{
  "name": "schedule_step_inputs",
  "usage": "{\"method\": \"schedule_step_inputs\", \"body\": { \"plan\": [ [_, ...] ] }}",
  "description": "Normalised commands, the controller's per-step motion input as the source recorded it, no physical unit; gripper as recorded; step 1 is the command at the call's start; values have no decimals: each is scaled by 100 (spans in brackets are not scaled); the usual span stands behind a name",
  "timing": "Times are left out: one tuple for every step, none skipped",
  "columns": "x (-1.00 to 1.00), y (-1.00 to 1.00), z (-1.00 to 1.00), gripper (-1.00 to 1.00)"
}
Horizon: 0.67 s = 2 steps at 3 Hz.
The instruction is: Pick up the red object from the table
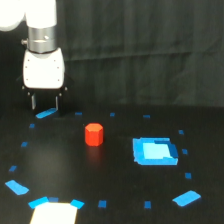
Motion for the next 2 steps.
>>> {"method": "schedule_step_inputs", "body": {
  "plan": [
    [100,-94,-7,100],
    [98,-100,-15,100]
  ]
}}
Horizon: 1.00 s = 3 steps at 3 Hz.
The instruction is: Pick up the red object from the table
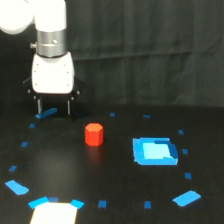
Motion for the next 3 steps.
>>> {"method": "schedule_step_inputs", "body": {
  "plan": [
    [100,-100,-100,1],
    [100,-63,-73,76],
    [100,-58,-100,-43]
  ]
}}
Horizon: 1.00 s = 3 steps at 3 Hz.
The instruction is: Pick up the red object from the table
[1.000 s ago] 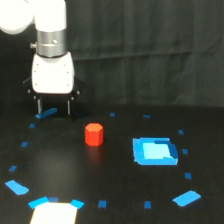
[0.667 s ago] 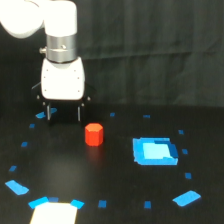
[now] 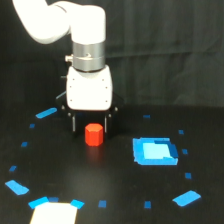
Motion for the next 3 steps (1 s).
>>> {"method": "schedule_step_inputs", "body": {
  "plan": [
    [18,-58,-89,-100],
    [14,23,-24,-100],
    [35,41,-68,-100]
  ]
}}
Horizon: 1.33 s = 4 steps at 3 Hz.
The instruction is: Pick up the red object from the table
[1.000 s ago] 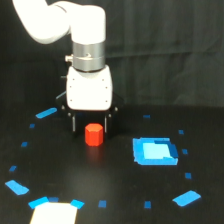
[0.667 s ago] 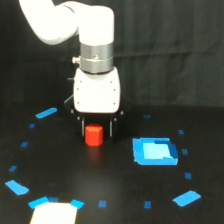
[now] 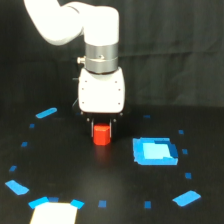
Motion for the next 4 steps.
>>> {"method": "schedule_step_inputs", "body": {
  "plan": [
    [-4,-21,97,-100],
    [-29,-22,100,-100],
    [-19,4,98,-100],
    [11,5,98,-92]
  ]
}}
